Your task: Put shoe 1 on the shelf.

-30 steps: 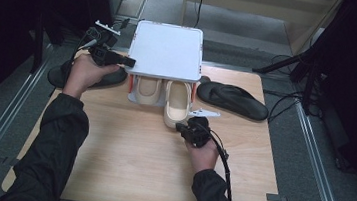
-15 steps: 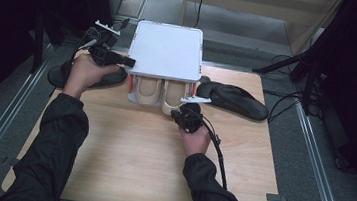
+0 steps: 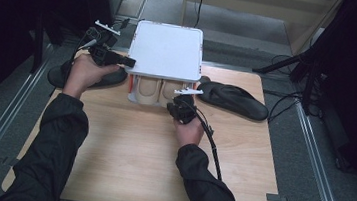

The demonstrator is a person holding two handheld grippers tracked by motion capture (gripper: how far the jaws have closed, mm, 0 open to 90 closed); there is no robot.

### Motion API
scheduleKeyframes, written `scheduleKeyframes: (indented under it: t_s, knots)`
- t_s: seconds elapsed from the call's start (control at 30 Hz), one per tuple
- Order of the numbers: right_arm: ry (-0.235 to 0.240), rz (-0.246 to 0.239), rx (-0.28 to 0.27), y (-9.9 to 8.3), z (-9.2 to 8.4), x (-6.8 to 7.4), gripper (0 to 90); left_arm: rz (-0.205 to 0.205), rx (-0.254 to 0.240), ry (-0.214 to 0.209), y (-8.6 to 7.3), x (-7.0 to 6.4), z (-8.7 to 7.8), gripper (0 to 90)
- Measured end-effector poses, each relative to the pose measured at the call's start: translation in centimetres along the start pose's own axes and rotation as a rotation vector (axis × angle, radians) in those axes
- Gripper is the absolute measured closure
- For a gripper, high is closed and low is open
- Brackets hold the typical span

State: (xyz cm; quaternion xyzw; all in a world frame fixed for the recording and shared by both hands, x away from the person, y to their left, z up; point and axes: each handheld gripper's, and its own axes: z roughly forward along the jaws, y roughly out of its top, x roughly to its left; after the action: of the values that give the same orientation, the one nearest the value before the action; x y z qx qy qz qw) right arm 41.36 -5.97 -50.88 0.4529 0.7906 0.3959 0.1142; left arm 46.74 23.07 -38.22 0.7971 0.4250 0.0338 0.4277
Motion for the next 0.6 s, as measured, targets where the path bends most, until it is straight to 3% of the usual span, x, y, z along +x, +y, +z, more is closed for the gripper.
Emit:
scheduleKeyframes:
  t_s: [0.27, 0.6]
  knots:
    - [0.021, 0.029, -0.014, -0.2, -0.2, -0.2, 90.0, 0.003, 0.0, 0.008, 0.0, -0.1, 0.0, 90.0]
    - [0.053, 0.019, -0.019, -0.7, -1.8, -0.1, 90.0, -0.004, -0.001, 0.004, 0.0, 0.2, -0.2, 90.0]
